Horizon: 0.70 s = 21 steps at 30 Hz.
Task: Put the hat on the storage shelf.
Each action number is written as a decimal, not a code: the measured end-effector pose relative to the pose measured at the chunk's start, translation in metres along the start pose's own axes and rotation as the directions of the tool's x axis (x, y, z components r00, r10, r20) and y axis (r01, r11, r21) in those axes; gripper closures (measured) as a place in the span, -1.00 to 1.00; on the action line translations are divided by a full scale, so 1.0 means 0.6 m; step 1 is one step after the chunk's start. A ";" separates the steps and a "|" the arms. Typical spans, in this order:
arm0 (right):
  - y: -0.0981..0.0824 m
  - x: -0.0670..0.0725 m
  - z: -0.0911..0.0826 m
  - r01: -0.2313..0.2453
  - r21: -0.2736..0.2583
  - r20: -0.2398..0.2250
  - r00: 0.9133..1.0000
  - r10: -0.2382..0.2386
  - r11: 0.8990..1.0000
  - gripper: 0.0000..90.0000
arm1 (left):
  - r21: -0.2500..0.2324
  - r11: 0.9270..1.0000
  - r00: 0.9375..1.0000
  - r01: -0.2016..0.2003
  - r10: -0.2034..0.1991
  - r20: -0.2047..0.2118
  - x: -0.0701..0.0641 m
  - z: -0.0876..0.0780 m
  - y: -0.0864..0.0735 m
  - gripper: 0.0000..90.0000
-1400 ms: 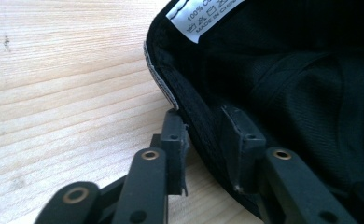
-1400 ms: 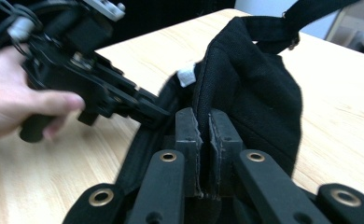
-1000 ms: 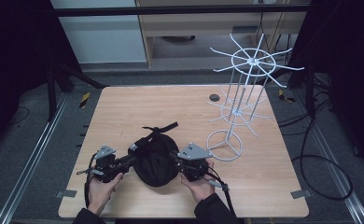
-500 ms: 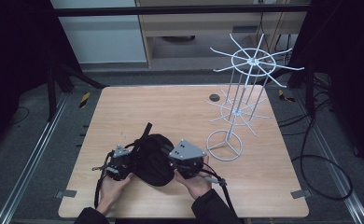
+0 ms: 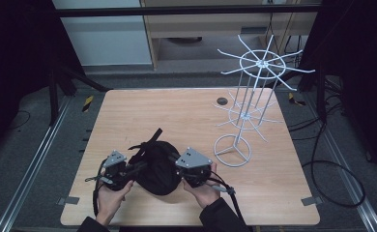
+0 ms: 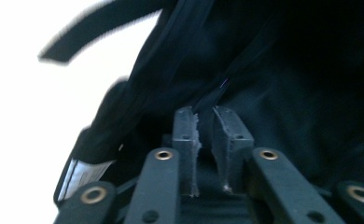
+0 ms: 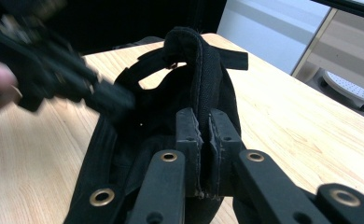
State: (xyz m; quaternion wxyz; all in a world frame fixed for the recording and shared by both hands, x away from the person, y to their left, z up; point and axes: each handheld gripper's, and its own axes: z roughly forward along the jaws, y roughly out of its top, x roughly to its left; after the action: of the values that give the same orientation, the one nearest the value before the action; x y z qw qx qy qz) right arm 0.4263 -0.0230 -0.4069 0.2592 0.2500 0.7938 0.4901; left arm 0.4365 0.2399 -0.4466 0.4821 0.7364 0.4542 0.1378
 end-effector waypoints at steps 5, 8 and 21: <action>-0.005 -0.002 -0.002 -0.001 0.002 0.000 1.000 0.001 1.000 0.88 | -0.055 0.998 1.000 -0.002 0.001 -0.014 -0.012 -0.019 0.018 0.61; -0.008 -0.004 -0.004 0.001 0.009 0.001 1.000 -0.001 1.000 0.88 | -0.074 0.997 0.999 -0.009 0.006 -0.046 -0.012 -0.024 0.025 0.47; 0.001 -0.003 -0.002 0.021 0.013 -0.009 1.000 -0.021 1.000 0.88 | -0.111 0.986 0.990 -0.123 0.115 -0.076 -0.001 -0.030 0.070 -0.02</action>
State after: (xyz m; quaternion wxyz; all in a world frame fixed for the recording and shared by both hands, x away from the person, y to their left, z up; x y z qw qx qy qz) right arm 0.4269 -0.0249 -0.4055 0.2592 0.2414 0.8007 0.4832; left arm 0.4470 0.2447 -0.4021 0.4989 0.7279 0.4169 0.2179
